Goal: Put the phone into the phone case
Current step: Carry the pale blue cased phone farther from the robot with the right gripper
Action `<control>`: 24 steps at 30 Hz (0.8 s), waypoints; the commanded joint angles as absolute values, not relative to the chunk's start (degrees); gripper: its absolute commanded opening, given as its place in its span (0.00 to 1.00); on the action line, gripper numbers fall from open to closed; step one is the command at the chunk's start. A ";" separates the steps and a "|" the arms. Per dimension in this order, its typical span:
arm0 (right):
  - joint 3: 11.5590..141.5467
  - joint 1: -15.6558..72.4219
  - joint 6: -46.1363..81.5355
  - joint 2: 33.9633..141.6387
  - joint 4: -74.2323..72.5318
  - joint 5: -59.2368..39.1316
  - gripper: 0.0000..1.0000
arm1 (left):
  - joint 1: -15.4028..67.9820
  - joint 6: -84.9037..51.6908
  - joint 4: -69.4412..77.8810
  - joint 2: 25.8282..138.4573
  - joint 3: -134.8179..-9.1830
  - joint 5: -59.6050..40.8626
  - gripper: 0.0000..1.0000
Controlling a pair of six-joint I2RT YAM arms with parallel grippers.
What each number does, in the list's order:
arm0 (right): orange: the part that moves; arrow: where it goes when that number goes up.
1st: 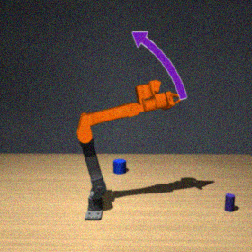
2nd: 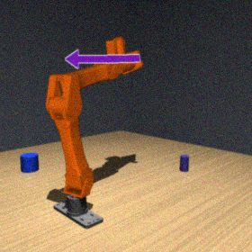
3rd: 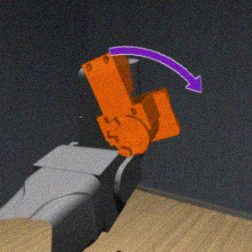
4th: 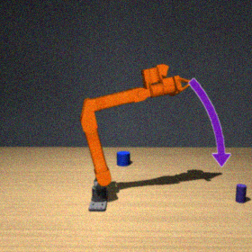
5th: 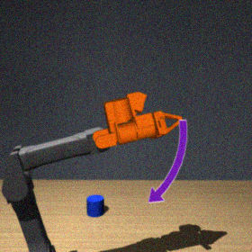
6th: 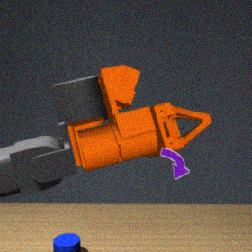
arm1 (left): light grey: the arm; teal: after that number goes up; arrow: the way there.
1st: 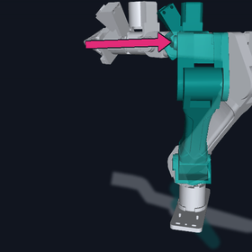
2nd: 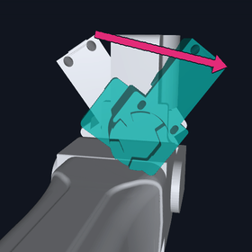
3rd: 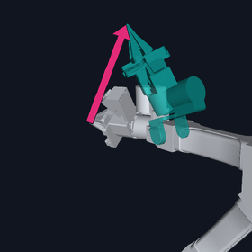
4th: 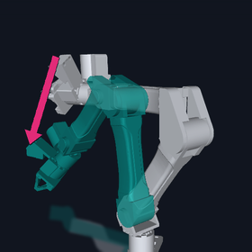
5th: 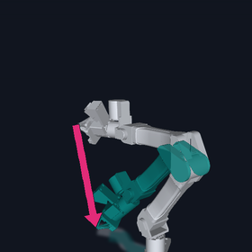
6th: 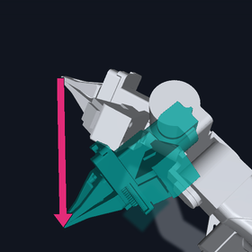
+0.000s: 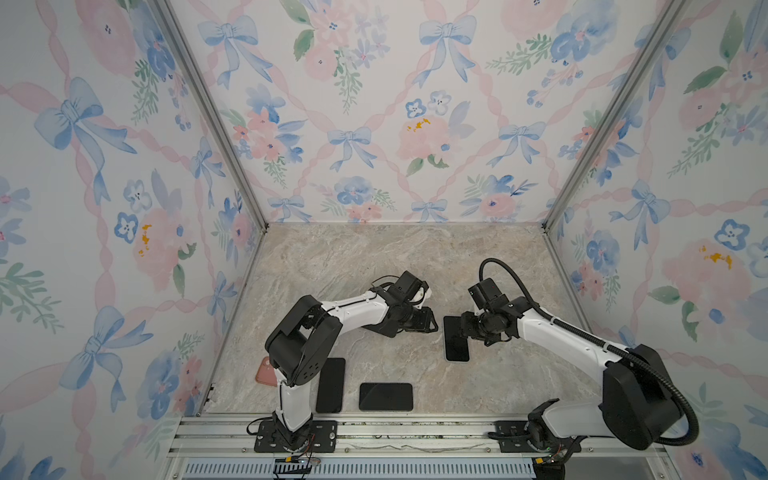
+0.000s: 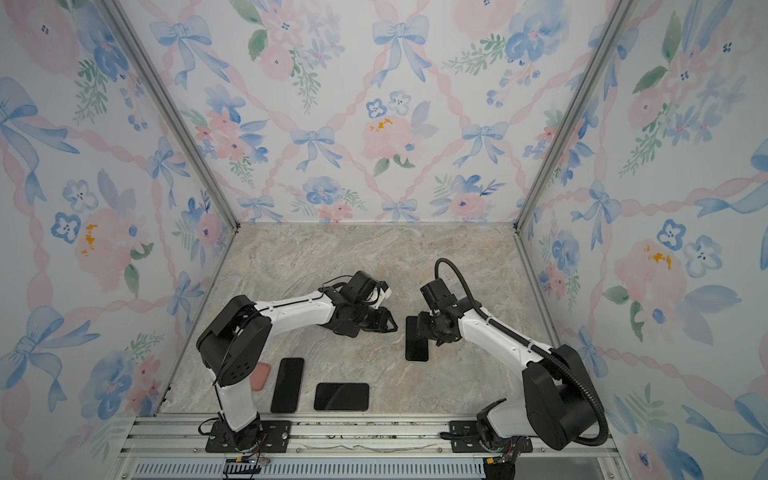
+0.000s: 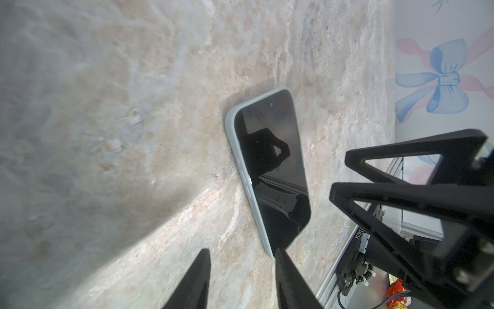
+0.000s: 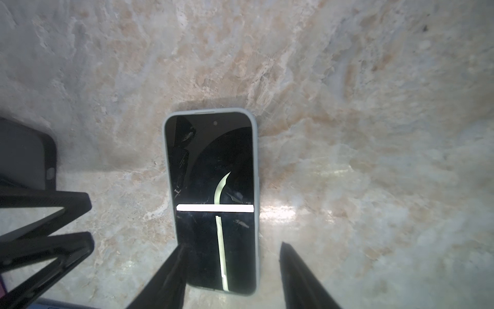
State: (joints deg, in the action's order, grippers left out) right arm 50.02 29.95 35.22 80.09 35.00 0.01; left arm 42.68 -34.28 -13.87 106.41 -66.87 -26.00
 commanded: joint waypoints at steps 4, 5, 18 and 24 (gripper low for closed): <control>54.49 33.58 40.26 83.89 41.44 4.48 0.71 | 41.26 -31.51 -15.13 102.89 -64.02 -24.52 0.42; 55.24 34.26 40.64 84.55 42.01 4.60 0.73 | 41.07 -31.37 -15.12 102.56 -63.74 -24.52 0.42; 60.60 36.56 42.95 93.54 45.22 4.92 0.93 | 39.65 -30.50 -15.04 101.16 -62.03 -24.87 0.42; 61.40 36.83 42.80 96.58 44.08 4.05 0.93 | 39.65 -30.50 -15.08 101.37 -61.83 -24.61 0.42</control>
State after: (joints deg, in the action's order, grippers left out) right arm 59.51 36.12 42.04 95.04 42.92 4.29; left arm 39.97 -31.81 -13.91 102.78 -62.37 -25.26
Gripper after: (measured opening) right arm 0.933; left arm 0.422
